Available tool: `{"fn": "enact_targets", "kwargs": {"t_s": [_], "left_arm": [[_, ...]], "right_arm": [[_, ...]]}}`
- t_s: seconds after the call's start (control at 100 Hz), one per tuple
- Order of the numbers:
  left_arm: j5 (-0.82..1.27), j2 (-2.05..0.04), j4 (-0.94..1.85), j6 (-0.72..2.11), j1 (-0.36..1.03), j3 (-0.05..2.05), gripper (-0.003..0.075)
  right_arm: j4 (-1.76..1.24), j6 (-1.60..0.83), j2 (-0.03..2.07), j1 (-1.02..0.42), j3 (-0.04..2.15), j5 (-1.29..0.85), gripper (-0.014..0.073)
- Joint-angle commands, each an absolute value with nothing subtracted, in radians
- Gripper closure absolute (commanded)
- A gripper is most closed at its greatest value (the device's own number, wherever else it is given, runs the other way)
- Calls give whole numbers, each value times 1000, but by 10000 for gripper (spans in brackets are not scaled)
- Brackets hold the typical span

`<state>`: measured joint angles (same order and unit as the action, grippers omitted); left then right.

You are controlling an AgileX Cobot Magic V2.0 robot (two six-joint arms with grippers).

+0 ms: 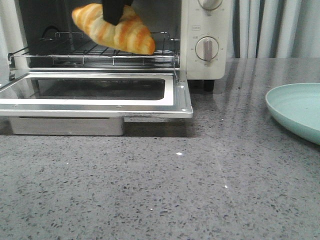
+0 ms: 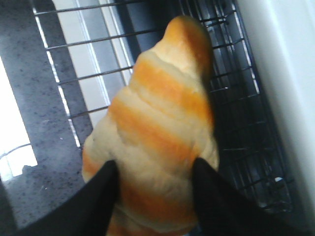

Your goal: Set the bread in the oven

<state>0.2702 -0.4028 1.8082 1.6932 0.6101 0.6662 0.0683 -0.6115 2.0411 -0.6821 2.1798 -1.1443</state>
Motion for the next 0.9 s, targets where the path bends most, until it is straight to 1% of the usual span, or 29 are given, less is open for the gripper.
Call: {"fn": "enact_targets", "kwargs": {"t_s": [0.0, 0.17, 0.42, 0.6, 0.79, 0.84, 0.89], "left_arm": [[294, -413, 1827, 1687, 616, 699, 740], [294, -413, 1811, 1687, 616, 699, 740], [294, -413, 1809, 1687, 616, 699, 740], [292, -413, 1809, 1687, 616, 699, 740], [286, -413, 1803, 1687, 616, 699, 740], [286, -413, 1794, 1687, 616, 699, 740], [286, -413, 1789, 1687, 616, 699, 740]], "right_arm": [[87, -606, 1999, -674, 2208, -1082, 121], [59, -602, 1999, -674, 2218, -1101, 116], [32, -584, 1997, -674, 2300, -1179, 116], [32, -579, 1995, -674, 2336, -1174, 116], [-35, -575, 1987, -674, 2343, -1230, 118], [-42, -575, 1983, -676, 2343, -1246, 137], [-46, -573, 1979, -679, 2343, -1264, 188]]}}
